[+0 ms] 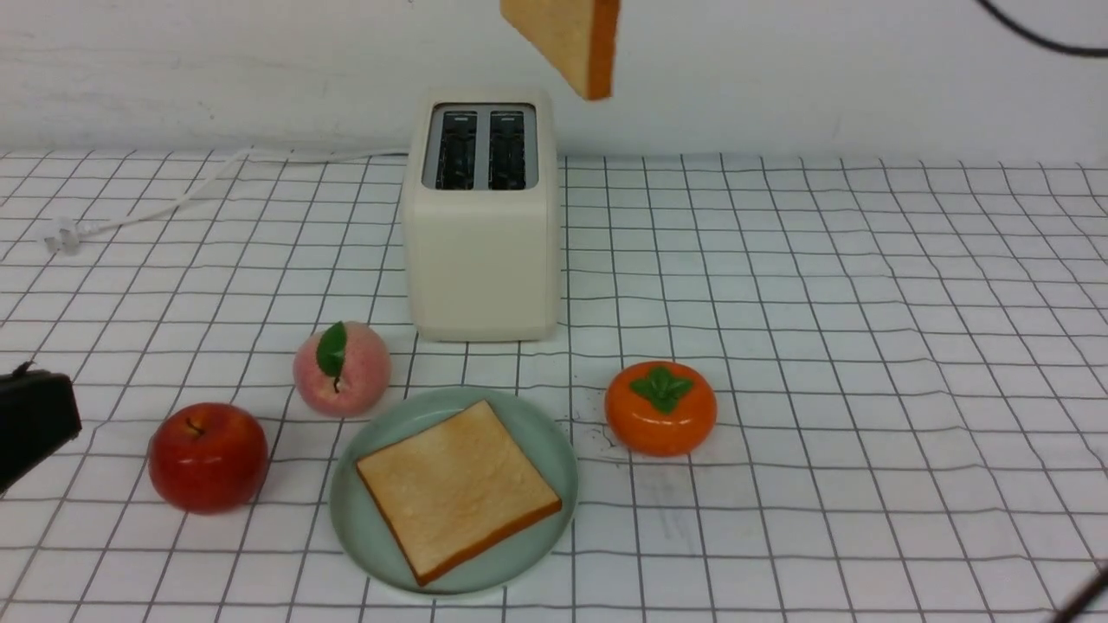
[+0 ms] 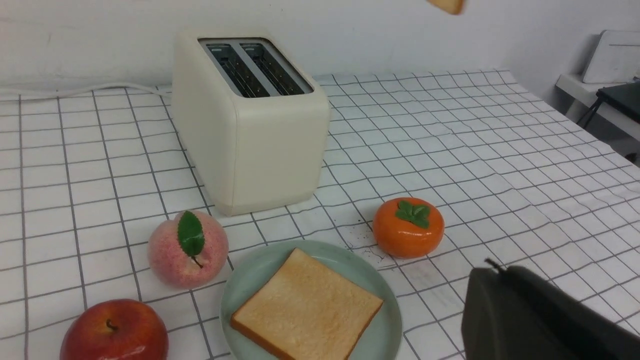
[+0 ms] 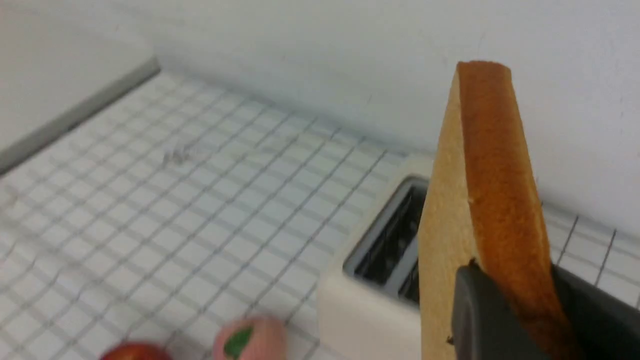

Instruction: Take toasted bread from bread machine on white checkered table place on plate.

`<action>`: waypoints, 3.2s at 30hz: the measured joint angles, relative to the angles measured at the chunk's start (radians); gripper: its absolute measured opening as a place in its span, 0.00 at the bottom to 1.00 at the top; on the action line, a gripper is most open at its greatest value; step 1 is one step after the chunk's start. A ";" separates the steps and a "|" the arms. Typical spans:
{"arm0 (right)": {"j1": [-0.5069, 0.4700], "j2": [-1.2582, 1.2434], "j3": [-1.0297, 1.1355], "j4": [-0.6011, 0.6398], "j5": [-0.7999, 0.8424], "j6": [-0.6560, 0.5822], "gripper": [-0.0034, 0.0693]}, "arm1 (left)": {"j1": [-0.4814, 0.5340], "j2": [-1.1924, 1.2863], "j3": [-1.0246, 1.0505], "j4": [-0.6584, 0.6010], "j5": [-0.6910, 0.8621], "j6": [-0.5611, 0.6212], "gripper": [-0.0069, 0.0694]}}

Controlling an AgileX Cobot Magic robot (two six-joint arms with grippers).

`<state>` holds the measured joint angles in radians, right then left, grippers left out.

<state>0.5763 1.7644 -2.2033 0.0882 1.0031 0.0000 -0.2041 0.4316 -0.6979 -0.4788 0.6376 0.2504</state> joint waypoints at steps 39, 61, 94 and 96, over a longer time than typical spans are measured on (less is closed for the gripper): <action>-0.057 0.233 0.805 1.316 -0.297 -0.877 0.26 | 0.000 0.000 0.000 0.108 0.309 -0.021 0.07; -0.216 -0.077 0.805 0.644 -0.105 -0.403 0.51 | 0.000 0.000 0.000 0.179 0.154 -0.044 0.07; -0.216 -1.469 1.659 0.008 -0.226 0.273 0.05 | -0.019 -0.448 0.487 0.298 -0.289 -0.313 0.07; -0.216 -1.470 1.707 0.005 -0.285 0.276 0.06 | -0.019 -0.448 0.498 0.298 -0.289 -0.313 0.07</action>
<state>0.3604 0.2947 -0.4965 0.0931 0.7182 0.2763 -0.2235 -0.0160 -0.1998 -0.1807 0.3483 -0.0630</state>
